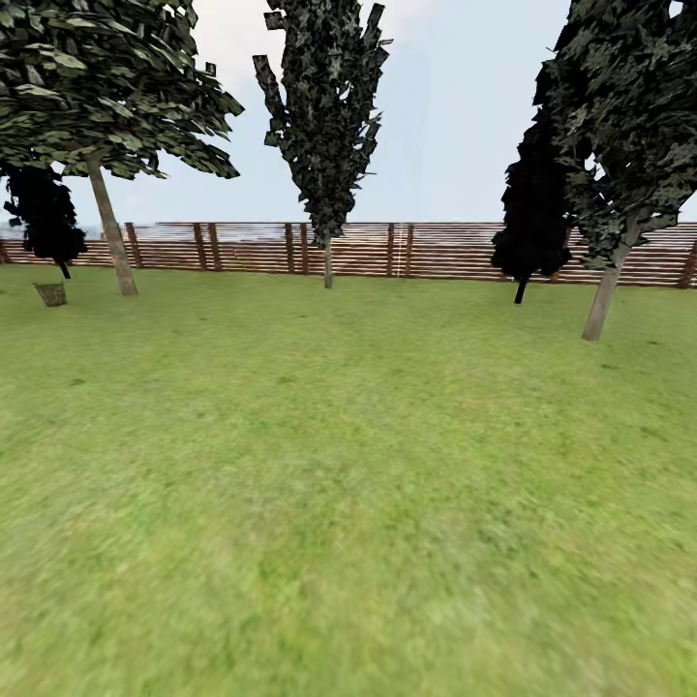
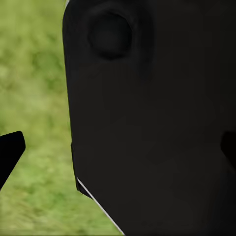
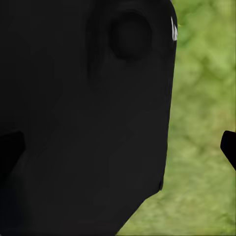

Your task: Take the three Easter eggs out of the wicker basket on the lawn in the garden, then place them on the lawn next to a single tree (choose any tree) so that all three eggs are next to the same tree and none are left in the basket.

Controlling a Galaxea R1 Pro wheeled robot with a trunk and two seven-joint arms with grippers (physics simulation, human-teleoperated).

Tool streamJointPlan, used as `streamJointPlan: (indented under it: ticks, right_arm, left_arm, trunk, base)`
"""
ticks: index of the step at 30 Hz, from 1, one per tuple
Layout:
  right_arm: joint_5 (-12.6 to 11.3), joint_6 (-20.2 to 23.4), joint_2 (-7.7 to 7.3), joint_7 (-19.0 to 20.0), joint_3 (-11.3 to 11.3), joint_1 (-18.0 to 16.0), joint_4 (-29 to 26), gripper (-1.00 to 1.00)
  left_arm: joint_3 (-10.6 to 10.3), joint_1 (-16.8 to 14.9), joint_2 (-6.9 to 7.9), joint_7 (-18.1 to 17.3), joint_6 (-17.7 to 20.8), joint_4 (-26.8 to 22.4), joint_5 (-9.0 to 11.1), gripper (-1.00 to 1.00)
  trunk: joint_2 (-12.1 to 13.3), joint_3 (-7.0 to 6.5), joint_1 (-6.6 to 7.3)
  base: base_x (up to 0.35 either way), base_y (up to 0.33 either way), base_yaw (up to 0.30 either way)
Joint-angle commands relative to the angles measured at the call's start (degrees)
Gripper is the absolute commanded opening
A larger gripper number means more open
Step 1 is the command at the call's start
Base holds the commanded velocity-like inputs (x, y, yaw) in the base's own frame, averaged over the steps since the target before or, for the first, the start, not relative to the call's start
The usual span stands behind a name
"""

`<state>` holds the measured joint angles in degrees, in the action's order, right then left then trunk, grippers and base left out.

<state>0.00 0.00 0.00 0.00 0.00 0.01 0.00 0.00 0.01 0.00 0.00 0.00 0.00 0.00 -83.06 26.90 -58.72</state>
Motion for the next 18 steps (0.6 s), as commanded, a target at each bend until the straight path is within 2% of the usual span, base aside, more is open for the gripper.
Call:
streamJointPlan:
  ticks: [1,7,18]
  right_arm:
    - [0.33,-0.33,-0.04,0.13,0.33,-0.34,-0.33,1.00]
    - [-0.15,-2.10,0.05,-0.28,0.27,-2.32,-2.30,1.00]
    - [0.37,-4.63,0.47,-0.35,0.44,-6.60,-3.52,1.00]
  left_arm:
    - [0.33,-0.10,-0.33,-0.33,-0.33,-0.33,0.33,1.00]
    - [0.44,-0.08,-2.18,-1.22,-0.70,-2.26,0.61,1.00]
    - [0.46,-0.09,-2.20,-1.23,-0.70,-2.29,0.61,1.00]
  trunk:
    - [-0.02,0.03,0.00]
    - [-0.02,0.06,0.00]
    - [-0.02,0.84,0.00]
  base:
    - [0.000,0.000,0.000]
    - [0.000,0.000,0.009]
    - [0.000,0.000,0.163]
